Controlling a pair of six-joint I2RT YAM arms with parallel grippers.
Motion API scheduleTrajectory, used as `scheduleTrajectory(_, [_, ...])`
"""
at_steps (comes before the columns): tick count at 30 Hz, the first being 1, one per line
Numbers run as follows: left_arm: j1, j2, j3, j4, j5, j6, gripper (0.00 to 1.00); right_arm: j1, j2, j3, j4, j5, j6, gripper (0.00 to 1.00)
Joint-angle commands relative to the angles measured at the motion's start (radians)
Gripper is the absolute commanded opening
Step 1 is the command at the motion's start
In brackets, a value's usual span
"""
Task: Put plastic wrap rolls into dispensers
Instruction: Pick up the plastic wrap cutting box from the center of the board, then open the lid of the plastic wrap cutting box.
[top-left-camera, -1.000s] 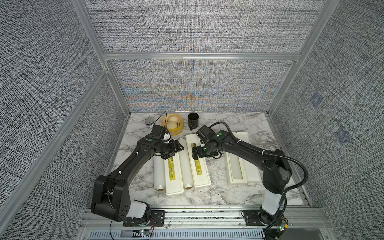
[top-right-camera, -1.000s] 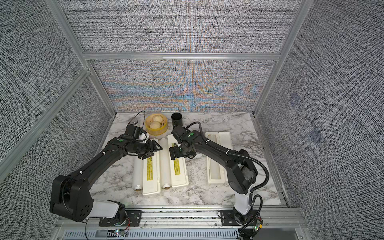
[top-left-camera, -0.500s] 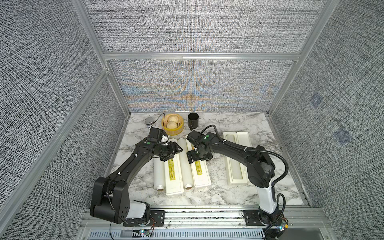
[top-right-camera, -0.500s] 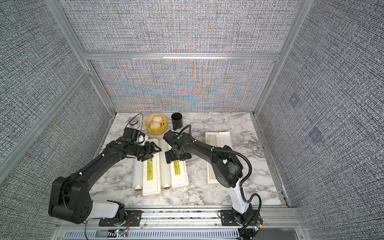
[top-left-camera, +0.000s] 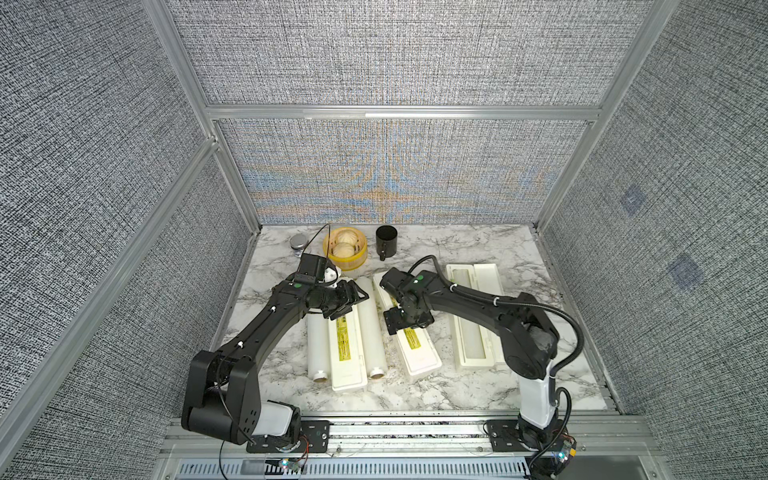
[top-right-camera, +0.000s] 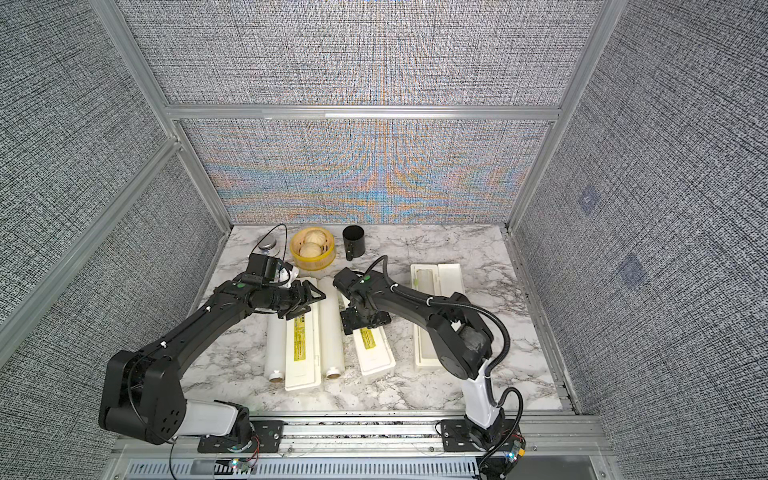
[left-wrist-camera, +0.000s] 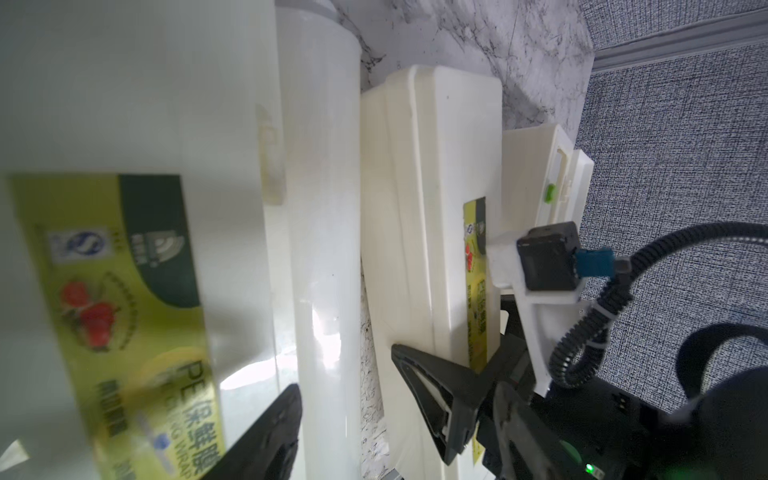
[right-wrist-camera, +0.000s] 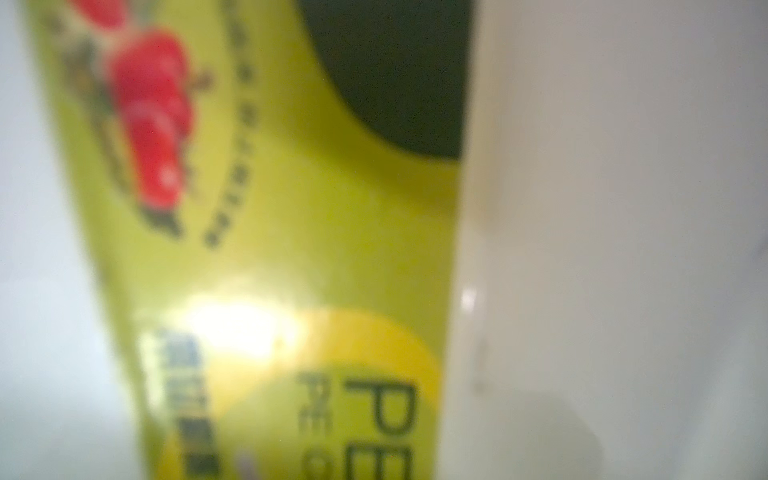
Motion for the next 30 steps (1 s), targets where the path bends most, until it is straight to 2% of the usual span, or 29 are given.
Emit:
scheduleTrajectory(1, [0.001,0.011,0.010,0.057,0.036,-0.021,0.73,-0.029,-0.104,-0.066,0.095,-0.088,-0.042,0.88])
scheduleTrajectory(4, [0.000,0.022,0.019,0.104,0.054,-0.050,0.73,-0.088,-0.215,-0.163,0.176,-0.207,-0.036,0.82])
scheduleTrajectory(6, [-0.003,0.026,0.022,0.158,0.077,-0.073,0.74,-0.130,-0.283,-0.222,0.227,-0.293,-0.032,0.82])
scheduleTrajectory(9, [-0.017,0.037,0.020,0.315,0.143,-0.142,0.80,-0.182,-0.385,-0.299,0.299,-0.422,-0.038,0.82])
scheduleTrajectory(13, [-0.079,0.090,0.063,0.489,0.220,-0.209,0.90,-0.260,-0.499,-0.357,0.355,-0.578,-0.039,0.82])
scheduleTrajectory(16, [-0.125,0.154,0.086,0.655,0.292,-0.280,0.92,-0.311,-0.564,-0.394,0.411,-0.690,-0.016,0.82])
scheduleTrajectory(19, [-0.144,0.198,0.078,0.878,0.331,-0.417,0.93,-0.345,-0.611,-0.415,0.459,-0.781,0.010,0.82])
scheduleTrajectory(23, [-0.153,0.245,0.069,1.094,0.351,-0.540,0.97,-0.358,-0.642,-0.440,0.548,-0.900,0.065,0.82])
scheduleTrajectory(24, [-0.154,0.258,0.068,1.152,0.356,-0.579,1.00,-0.361,-0.647,-0.445,0.566,-0.918,0.075,0.82])
scheduleTrajectory(27, [-0.159,0.308,0.065,1.380,0.361,-0.738,1.00,-0.360,-0.649,-0.454,0.592,-0.947,0.093,0.82])
scheduleTrajectory(30, [-0.170,0.327,0.071,1.436,0.359,-0.778,1.00,-0.362,-0.639,-0.461,0.608,-0.962,0.110,0.82])
